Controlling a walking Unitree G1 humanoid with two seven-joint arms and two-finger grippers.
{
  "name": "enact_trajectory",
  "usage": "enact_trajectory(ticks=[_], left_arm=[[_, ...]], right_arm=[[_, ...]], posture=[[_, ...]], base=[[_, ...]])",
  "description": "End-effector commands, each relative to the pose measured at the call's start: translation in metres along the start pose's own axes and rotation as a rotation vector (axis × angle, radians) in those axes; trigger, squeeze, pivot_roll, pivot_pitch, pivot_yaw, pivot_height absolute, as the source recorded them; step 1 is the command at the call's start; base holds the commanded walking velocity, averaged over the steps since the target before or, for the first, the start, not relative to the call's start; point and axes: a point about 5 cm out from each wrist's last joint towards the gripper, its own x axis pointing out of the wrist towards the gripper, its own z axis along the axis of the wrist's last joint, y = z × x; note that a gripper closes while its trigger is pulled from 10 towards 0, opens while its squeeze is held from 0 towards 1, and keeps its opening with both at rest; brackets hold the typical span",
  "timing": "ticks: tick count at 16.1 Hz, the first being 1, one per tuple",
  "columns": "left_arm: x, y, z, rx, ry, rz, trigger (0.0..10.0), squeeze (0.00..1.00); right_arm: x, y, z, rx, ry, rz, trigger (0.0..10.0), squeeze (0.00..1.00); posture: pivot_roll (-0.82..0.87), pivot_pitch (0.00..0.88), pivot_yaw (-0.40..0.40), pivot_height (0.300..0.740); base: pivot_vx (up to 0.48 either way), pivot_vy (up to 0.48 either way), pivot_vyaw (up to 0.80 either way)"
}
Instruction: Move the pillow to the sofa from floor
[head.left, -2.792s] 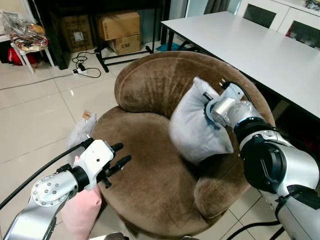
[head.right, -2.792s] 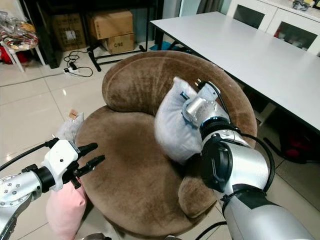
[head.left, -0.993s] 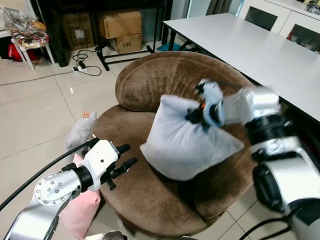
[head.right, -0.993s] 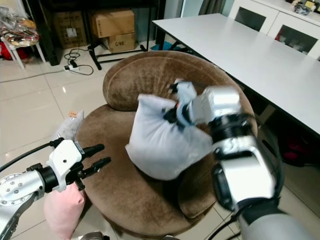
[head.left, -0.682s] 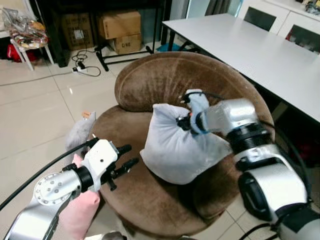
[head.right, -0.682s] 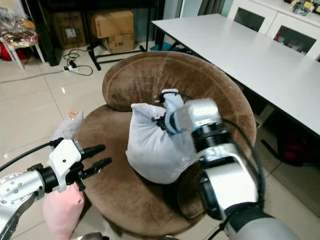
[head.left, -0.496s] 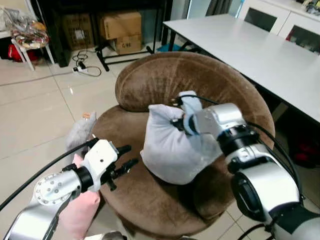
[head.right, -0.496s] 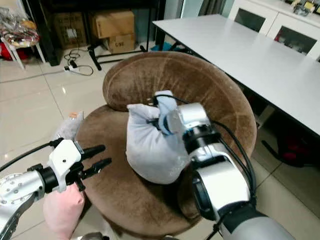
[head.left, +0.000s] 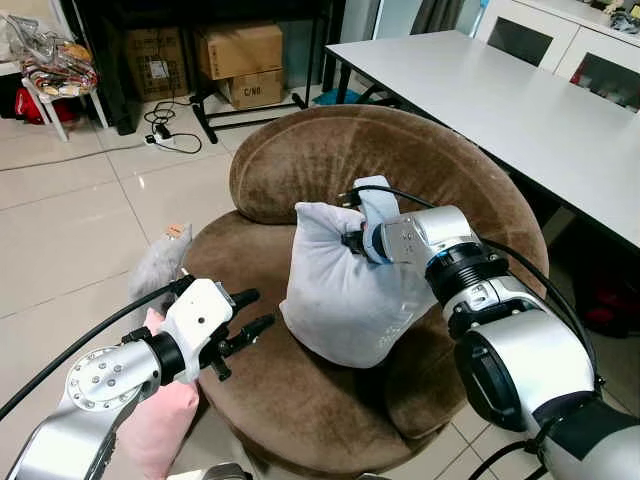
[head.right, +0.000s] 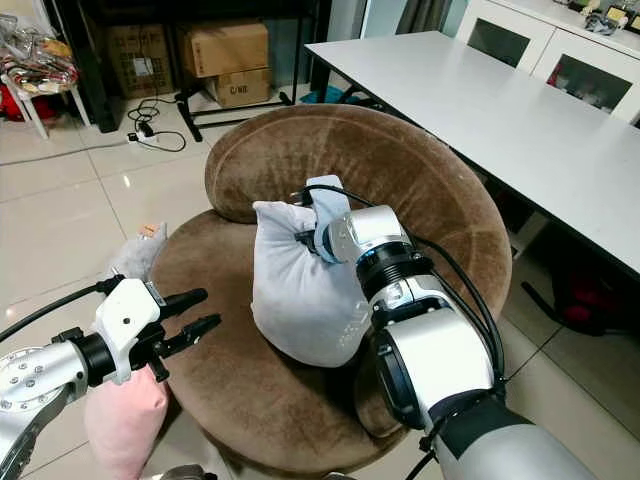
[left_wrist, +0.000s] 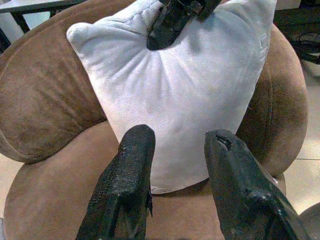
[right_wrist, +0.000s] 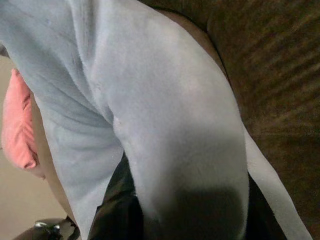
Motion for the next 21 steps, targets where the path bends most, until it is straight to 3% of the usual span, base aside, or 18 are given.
enact_trajectory(ticks=[1,7,8,9,12,15,17,19,21], left_arm=[[0.0,0.0,0.001,-0.004,-0.001,0.003,10.0,0.0],[-0.001,0.004,-0.001,0.013,0.015,0.015,10.0,0.0],[-0.002,0.005,0.0,0.023,0.015,0.028,10.0,0.0],[-0.002,0.006,0.0,0.031,0.014,0.041,10.0,0.0],[-0.001,0.012,0.004,0.019,-0.032,0.132,10.0,0.0],[0.007,0.017,0.02,-0.13,-0.172,0.287,10.0,0.0],[0.011,0.019,0.019,-0.147,-0.166,0.379,10.0,0.0],[0.007,0.027,0.009,-0.175,-0.108,0.51,10.0,0.0],[0.004,0.027,0.006,-0.159,-0.091,0.554,10.0,0.0]], right_arm=[[-0.004,-0.009,0.011,0.004,-0.042,-0.045,10.0,1.0],[-0.016,-0.044,0.036,-0.063,-0.204,-0.273,10.0,1.0],[-0.019,-0.051,0.042,-0.062,-0.251,-0.324,10.0,0.4],[-0.022,-0.055,0.045,-0.045,-0.288,-0.346,10.0,0.0],[-0.032,-0.06,0.063,0.061,-0.438,-0.296,10.0,0.0],[-0.04,-0.067,0.061,0.033,-0.563,-0.169,10.0,0.0],[-0.052,-0.067,0.035,0.008,-0.67,-0.127,10.0,0.0],[-0.066,-0.057,-0.006,0.003,-0.665,-0.035,10.0,0.0],[-0.069,-0.051,-0.038,-0.033,-0.644,-0.036,10.0,0.0]], posture=[[0.04,0.0,-0.129,0.74],[0.05,0.0,-0.131,0.74],[0.05,0.0,-0.131,0.74],[0.05,0.0,-0.131,0.74],[0.07,0.0,-0.127,0.74],[0.04,0.0,-0.102,0.74],[0.0,0.0,-0.079,0.74],[-0.01,0.0,-0.071,0.74],[-0.01,0.0,-0.075,0.74]], base=[[0.0,0.0,0.0],[0.0,0.0,0.0],[0.0,0.0,0.0],[0.0,0.0,0.0],[0.0,0.0,0.0],[0.0,0.0,0.0],[0.0,0.0,0.0],[0.0,0.0,0.0],[0.0,0.0,0.0]])
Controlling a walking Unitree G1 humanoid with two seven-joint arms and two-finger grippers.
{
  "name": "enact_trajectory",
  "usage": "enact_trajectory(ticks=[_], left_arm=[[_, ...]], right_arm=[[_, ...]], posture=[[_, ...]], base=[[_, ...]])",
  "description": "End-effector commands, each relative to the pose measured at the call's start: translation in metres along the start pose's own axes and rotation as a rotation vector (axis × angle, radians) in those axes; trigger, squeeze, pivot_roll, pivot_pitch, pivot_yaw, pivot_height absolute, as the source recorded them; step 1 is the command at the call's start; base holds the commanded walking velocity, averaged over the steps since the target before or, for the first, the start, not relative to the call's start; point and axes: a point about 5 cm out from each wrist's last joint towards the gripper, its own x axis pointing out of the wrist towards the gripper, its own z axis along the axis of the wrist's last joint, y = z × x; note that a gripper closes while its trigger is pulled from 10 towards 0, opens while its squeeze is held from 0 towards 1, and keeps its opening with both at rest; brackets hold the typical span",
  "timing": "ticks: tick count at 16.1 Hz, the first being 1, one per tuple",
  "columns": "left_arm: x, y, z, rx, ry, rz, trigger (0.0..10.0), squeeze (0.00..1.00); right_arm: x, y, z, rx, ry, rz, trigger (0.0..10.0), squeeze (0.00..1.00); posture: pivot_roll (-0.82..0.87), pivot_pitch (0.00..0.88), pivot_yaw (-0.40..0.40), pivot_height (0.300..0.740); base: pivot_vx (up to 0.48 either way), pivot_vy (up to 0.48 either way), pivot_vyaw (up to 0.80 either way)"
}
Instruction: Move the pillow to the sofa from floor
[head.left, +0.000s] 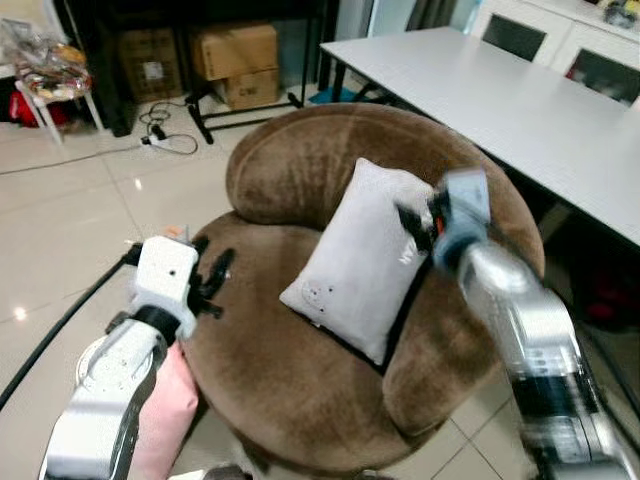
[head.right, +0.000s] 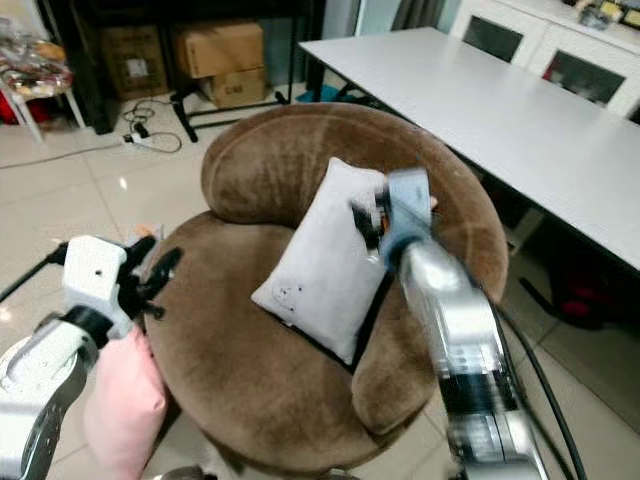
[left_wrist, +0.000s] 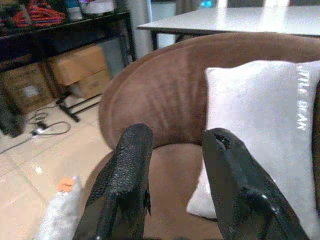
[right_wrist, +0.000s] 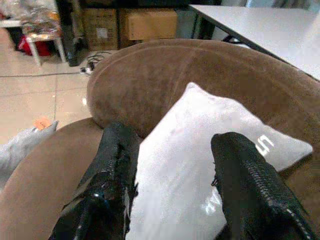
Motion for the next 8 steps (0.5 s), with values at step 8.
enact_trajectory(ticks=[8], left_arm=[[-0.02,0.003,-0.006,-0.011,0.017,0.035,10.0,0.0]], right_arm=[[-0.033,0.019,-0.008,0.15,-0.016,-0.071,10.0,0.0]], posture=[[0.01,0.0,-0.077,0.74]], base=[[0.0,0.0,0.0]])
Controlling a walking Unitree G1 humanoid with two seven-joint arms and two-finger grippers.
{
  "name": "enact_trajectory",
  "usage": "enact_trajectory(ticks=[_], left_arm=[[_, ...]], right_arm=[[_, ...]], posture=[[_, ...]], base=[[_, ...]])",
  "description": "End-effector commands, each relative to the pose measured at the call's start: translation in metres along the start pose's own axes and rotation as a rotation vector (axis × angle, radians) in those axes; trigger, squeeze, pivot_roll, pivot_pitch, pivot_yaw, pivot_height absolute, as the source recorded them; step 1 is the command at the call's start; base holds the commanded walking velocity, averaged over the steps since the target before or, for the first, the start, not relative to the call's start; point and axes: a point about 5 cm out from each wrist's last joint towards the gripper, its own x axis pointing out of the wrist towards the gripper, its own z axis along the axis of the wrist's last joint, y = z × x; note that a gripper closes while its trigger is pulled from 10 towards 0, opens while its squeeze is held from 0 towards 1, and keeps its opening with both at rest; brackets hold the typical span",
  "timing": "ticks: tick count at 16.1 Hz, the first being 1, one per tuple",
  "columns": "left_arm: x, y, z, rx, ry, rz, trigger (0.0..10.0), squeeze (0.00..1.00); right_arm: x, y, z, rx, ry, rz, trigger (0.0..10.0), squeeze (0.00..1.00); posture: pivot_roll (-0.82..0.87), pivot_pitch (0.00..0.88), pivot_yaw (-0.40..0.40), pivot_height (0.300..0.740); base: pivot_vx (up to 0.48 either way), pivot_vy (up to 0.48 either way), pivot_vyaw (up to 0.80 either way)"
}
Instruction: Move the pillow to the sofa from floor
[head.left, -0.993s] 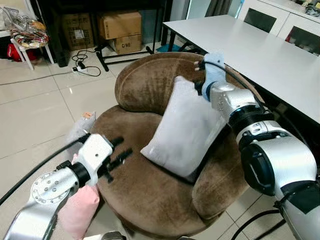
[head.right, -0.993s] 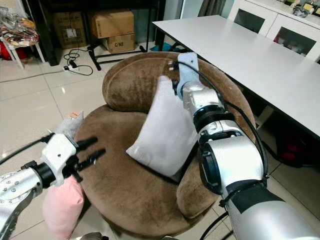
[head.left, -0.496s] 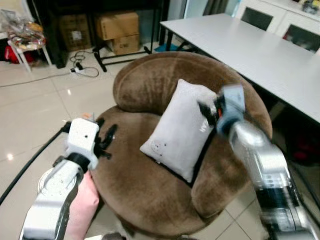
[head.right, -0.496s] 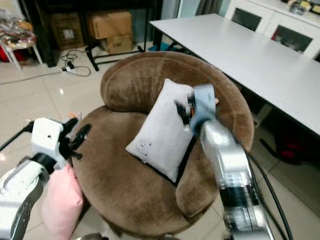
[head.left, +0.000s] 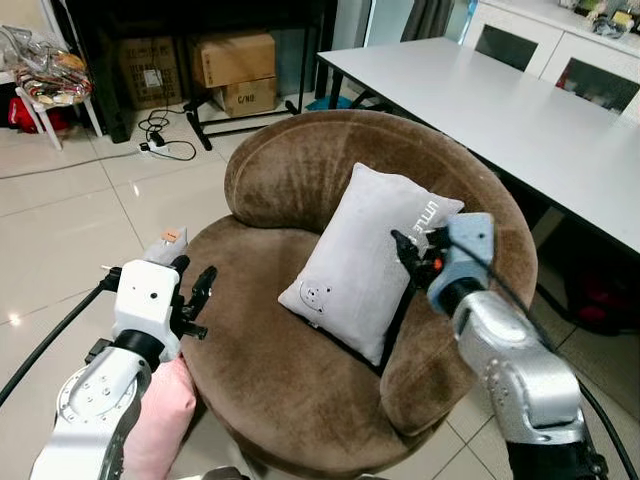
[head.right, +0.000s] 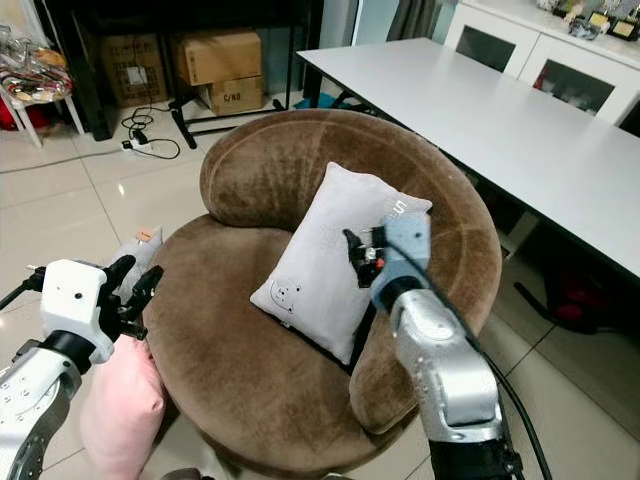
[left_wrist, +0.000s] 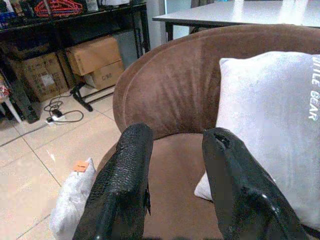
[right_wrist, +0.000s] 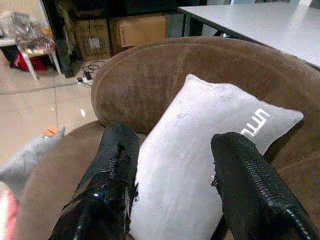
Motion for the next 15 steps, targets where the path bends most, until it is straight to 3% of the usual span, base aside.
enact_trajectory(ticks=[1,6,7,15], left_arm=[[0.003,0.002,0.005,0.0,-0.024,-0.004,10.0,0.0],[0.009,0.005,0.008,-0.01,-0.045,0.024,10.0,0.0],[0.008,0.004,0.008,-0.011,-0.048,0.028,10.0,0.0],[0.004,0.008,0.001,0.019,-0.029,0.048,10.0,0.0]], right_arm=[[0.001,-0.007,0.006,-0.019,0.003,-0.032,10.0,0.0],[0.007,-0.013,0.013,-0.053,-0.042,-0.053,10.0,0.0],[0.009,-0.016,0.009,-0.109,-0.023,-0.074,10.0,0.0],[0.009,-0.02,-0.014,-0.1,0.039,-0.098,10.0,0.0]], posture=[[0.01,0.0,-0.078,0.74],[0.03,0.0,-0.101,0.74],[0.04,0.0,-0.106,0.74],[0.05,0.0,-0.118,0.74]], base=[[0.0,0.0,0.0],[0.0,0.0,0.0],[-0.244,0.0,0.0],[-0.289,0.0,0.0]])
